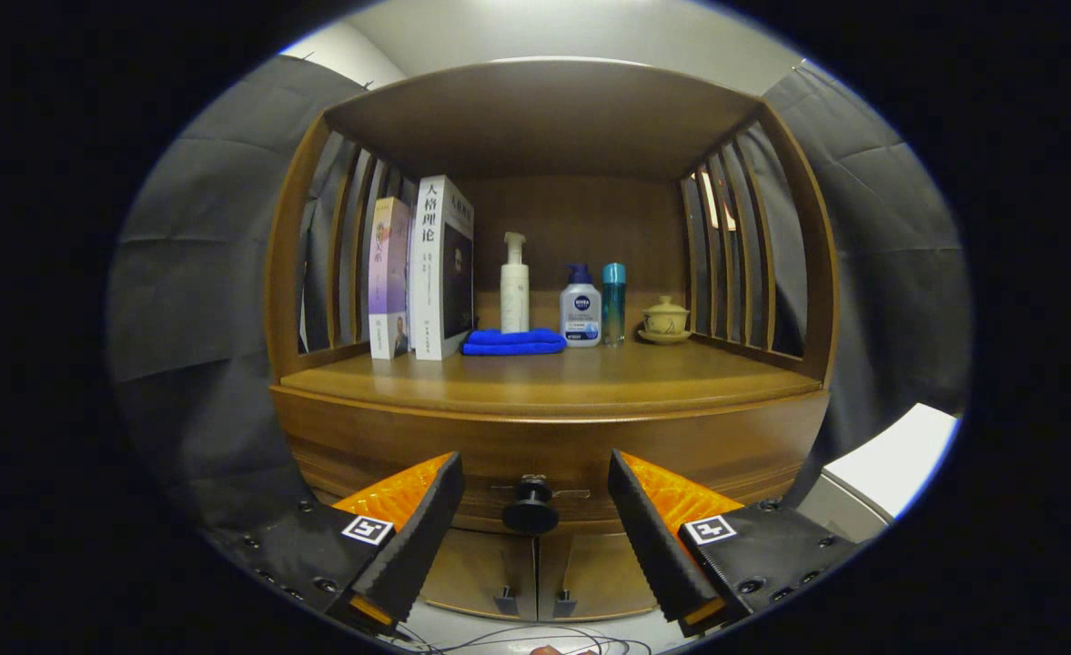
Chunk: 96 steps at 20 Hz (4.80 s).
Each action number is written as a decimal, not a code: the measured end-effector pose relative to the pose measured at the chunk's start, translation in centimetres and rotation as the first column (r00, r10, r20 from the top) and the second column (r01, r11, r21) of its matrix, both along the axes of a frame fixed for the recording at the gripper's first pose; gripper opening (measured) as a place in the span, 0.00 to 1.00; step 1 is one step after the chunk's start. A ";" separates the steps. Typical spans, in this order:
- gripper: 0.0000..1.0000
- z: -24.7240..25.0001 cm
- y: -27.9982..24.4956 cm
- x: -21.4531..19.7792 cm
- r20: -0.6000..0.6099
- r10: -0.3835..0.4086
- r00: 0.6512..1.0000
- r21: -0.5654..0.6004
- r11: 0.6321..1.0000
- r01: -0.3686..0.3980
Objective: Pull open the drawer, take out the items inside it, and place them on the countertop above the cabinet.
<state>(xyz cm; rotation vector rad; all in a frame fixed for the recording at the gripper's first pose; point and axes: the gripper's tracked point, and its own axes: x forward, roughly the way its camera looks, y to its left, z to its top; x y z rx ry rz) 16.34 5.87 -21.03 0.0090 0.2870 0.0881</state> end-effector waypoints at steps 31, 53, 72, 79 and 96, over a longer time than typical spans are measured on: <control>0.32 -6.5 0.5 0.9 -0.141 0.008 0.990 -0.046 0.999 -0.014; 0.32 -5.4 -0.4 -9.3 -0.104 0.037 0.994 -0.018 0.999 -0.039; 0.32 -4.8 -0.1 -16.0 -0.136 0.120 0.983 -0.028 0.992 -0.125; 0.36 -4.9 -0.2 -16.5 -0.157 0.135 0.978 -0.021 0.990 -0.140; 0.99 8.1 -4.4 -12.6 -0.047 0.176 0.983 -0.009 0.984 -0.176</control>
